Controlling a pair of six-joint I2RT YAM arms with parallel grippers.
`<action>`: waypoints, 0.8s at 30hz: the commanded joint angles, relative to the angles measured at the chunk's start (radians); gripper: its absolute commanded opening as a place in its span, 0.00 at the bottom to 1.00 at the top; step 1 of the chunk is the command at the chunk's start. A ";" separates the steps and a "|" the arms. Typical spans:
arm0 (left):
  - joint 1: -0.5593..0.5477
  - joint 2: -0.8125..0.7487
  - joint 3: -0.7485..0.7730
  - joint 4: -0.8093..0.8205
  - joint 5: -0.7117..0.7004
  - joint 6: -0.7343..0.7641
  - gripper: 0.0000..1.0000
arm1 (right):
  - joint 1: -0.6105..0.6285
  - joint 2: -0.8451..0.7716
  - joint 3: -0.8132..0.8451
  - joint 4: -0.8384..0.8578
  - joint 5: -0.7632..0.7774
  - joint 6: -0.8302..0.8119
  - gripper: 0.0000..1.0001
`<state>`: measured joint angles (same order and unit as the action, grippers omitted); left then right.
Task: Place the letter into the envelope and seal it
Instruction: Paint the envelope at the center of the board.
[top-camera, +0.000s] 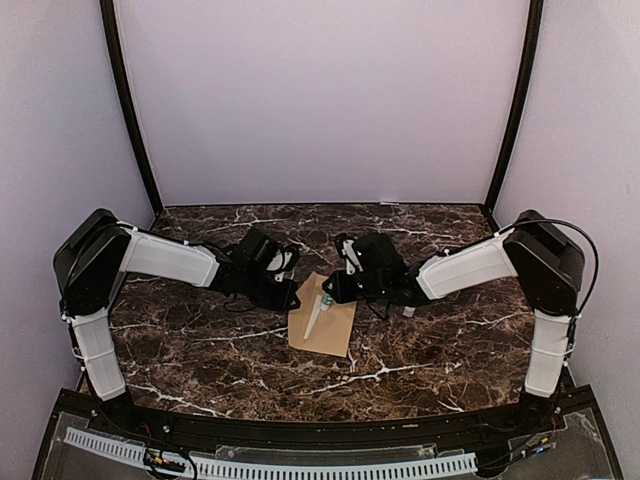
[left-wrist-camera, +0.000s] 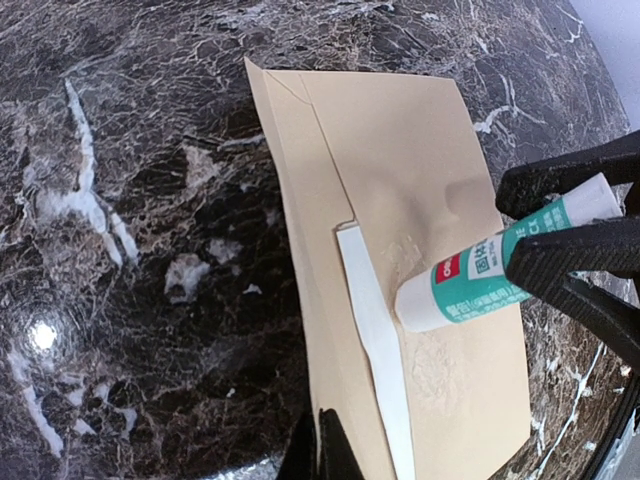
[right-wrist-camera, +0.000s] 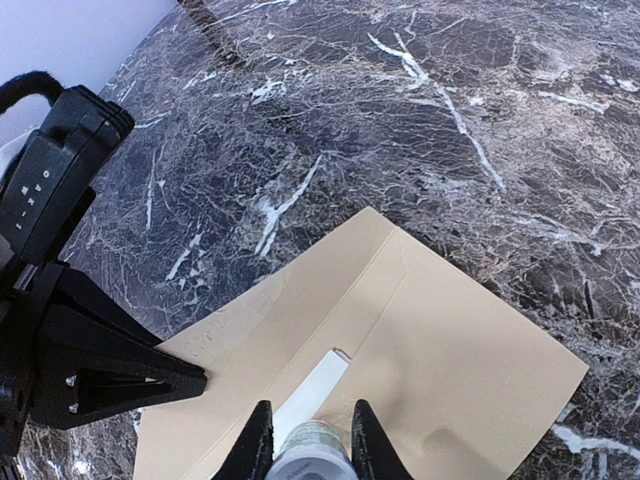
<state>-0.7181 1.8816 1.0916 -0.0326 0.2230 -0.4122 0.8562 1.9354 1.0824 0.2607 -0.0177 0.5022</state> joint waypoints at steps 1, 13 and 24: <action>-0.003 -0.036 -0.004 0.004 -0.012 -0.005 0.00 | 0.037 -0.023 -0.027 -0.087 0.005 -0.009 0.00; -0.003 -0.036 -0.006 0.003 -0.018 -0.004 0.00 | 0.062 -0.079 -0.078 -0.119 0.035 0.024 0.00; -0.003 -0.034 -0.007 0.003 -0.016 -0.007 0.00 | 0.084 -0.055 -0.054 -0.120 -0.004 0.021 0.00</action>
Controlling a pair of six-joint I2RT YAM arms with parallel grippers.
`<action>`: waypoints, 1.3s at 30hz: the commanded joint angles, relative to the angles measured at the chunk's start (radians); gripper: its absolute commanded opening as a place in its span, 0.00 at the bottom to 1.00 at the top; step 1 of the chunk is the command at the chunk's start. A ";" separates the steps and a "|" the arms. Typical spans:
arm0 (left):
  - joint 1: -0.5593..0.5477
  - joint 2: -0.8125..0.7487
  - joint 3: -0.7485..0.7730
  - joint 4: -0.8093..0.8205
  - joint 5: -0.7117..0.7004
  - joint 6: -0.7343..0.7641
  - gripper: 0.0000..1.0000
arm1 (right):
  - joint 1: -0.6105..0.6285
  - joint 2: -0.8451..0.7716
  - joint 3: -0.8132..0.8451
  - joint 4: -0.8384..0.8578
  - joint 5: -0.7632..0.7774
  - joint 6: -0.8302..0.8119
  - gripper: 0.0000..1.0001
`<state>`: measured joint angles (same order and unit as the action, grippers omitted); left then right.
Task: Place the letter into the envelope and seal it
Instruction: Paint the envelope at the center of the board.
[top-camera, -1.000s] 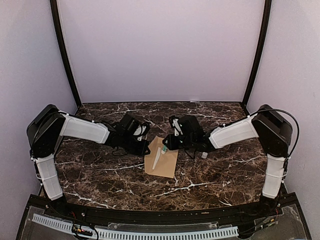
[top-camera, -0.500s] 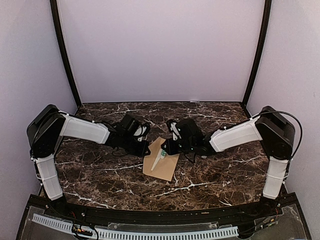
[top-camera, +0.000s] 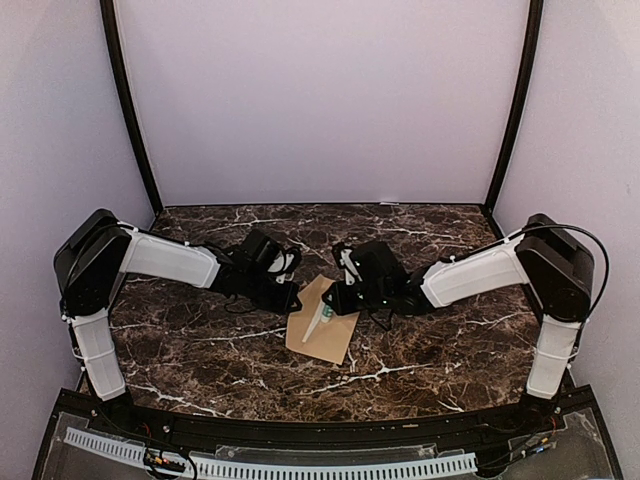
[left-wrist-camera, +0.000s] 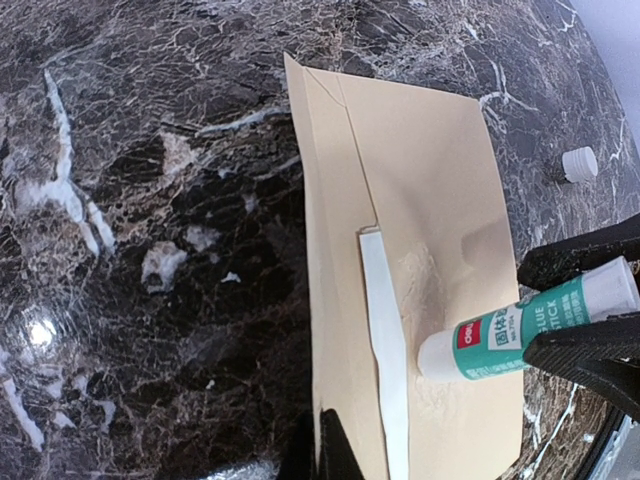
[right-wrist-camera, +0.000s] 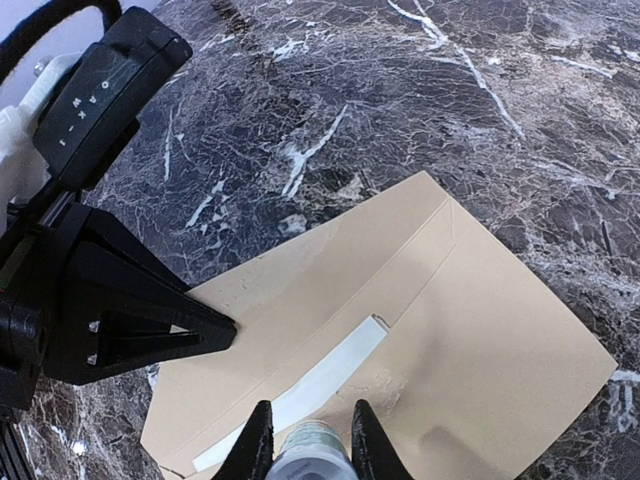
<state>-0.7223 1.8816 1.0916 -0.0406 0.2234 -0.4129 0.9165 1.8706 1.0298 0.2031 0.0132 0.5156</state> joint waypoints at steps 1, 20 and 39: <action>0.001 -0.033 -0.006 0.011 -0.016 -0.006 0.00 | 0.026 0.010 -0.001 -0.062 -0.037 0.009 0.00; 0.001 -0.032 -0.005 0.007 -0.018 -0.003 0.00 | 0.045 -0.116 0.055 -0.115 -0.042 0.011 0.00; 0.001 -0.027 0.000 0.009 -0.012 0.000 0.00 | -0.080 -0.106 0.117 -0.097 -0.003 -0.111 0.00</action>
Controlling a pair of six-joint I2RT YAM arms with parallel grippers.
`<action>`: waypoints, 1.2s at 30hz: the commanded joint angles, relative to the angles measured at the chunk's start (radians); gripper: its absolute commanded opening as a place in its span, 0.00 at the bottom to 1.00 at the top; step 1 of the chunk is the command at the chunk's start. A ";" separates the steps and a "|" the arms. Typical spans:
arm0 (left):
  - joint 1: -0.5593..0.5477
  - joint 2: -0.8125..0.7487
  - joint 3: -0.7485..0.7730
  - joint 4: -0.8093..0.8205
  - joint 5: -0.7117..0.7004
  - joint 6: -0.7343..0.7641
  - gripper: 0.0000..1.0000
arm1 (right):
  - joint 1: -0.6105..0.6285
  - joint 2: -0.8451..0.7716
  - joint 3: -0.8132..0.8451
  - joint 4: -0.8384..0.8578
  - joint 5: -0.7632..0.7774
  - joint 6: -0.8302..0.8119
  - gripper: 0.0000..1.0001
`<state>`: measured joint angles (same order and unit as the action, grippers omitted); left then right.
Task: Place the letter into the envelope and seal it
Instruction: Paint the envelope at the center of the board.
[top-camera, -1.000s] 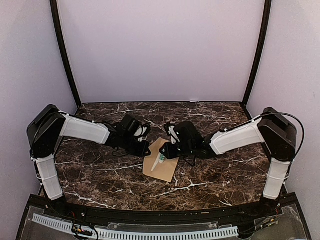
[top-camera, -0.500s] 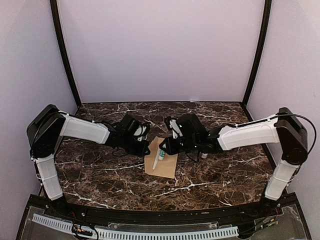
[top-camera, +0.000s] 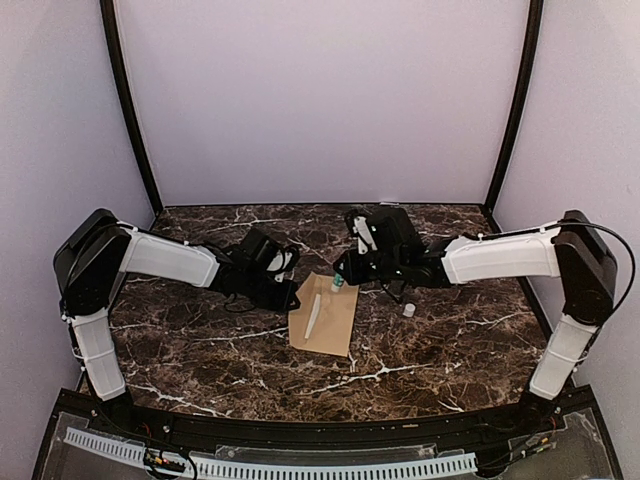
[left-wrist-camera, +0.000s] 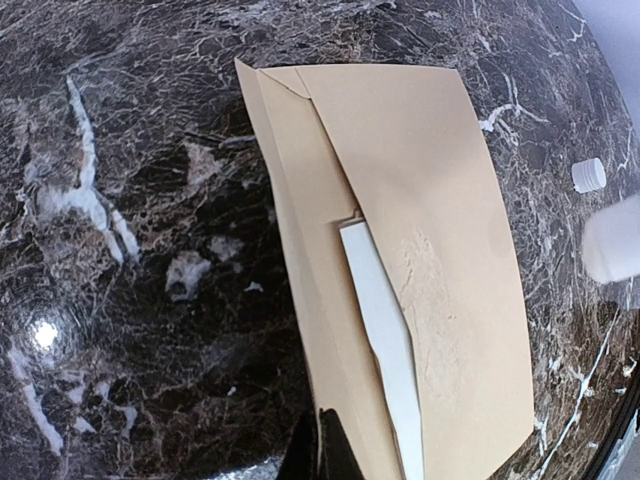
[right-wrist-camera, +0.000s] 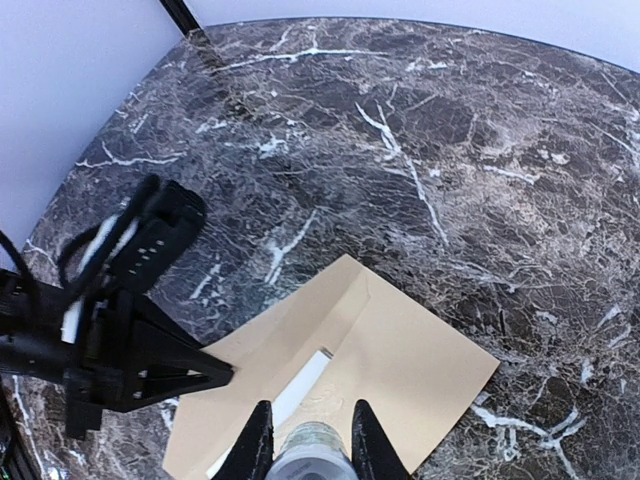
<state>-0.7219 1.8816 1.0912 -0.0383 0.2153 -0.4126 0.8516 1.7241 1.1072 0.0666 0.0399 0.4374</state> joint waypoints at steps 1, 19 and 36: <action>0.001 -0.025 0.001 0.006 -0.004 0.000 0.00 | -0.019 0.052 0.041 0.046 -0.034 -0.034 0.00; 0.001 -0.022 0.002 -0.004 0.003 -0.002 0.00 | -0.055 0.204 0.103 0.109 -0.103 -0.046 0.00; 0.001 -0.024 -0.001 -0.001 0.000 0.001 0.00 | -0.062 0.276 0.110 0.099 -0.106 -0.052 0.00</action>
<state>-0.7219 1.8816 1.0916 -0.0395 0.2165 -0.4126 0.7971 1.9842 1.2007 0.1528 -0.0528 0.3958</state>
